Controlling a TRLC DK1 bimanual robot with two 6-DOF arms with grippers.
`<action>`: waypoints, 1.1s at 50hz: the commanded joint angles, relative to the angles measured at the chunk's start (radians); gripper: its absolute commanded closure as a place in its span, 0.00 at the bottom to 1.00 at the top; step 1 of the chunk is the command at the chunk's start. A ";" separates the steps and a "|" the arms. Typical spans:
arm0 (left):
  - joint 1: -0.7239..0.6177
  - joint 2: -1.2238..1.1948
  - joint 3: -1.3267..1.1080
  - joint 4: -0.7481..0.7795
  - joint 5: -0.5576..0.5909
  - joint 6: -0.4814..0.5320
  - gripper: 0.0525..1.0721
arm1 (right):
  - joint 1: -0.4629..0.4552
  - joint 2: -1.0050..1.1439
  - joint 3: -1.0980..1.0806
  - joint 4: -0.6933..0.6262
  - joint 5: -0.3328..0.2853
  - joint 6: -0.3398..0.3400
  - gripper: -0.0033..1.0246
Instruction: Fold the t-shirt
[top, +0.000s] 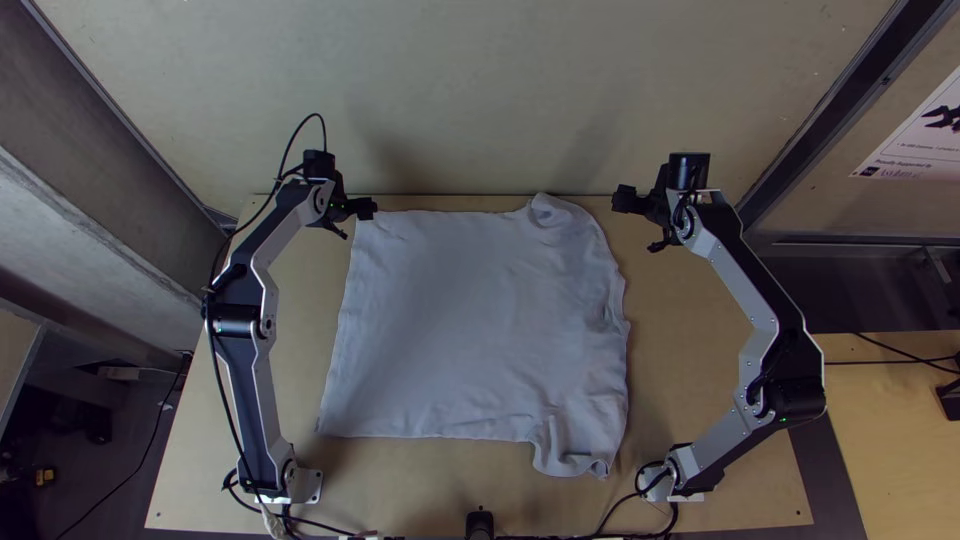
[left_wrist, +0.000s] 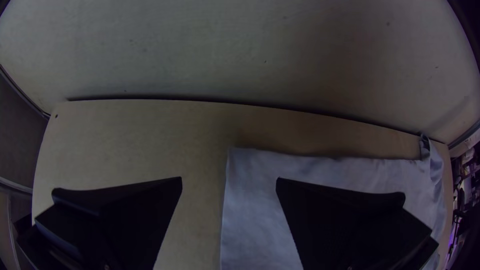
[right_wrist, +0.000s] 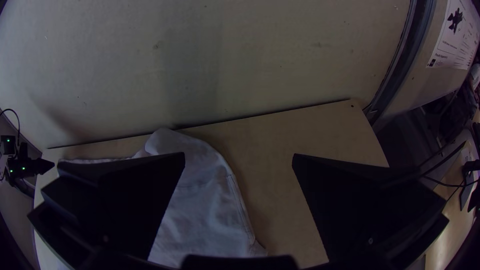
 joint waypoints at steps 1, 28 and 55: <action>-0.006 0.045 0.067 -0.010 -0.015 0.008 0.12 | -0.003 0.020 0.008 -0.003 -0.005 0.027 0.04; -0.025 0.243 0.239 -0.079 -0.081 0.053 0.50 | -0.005 0.029 -0.007 0.014 -0.005 0.041 0.04; -0.032 0.126 0.226 -0.103 -0.055 0.057 0.97 | 0.041 0.347 0.255 -0.077 -0.039 0.051 0.07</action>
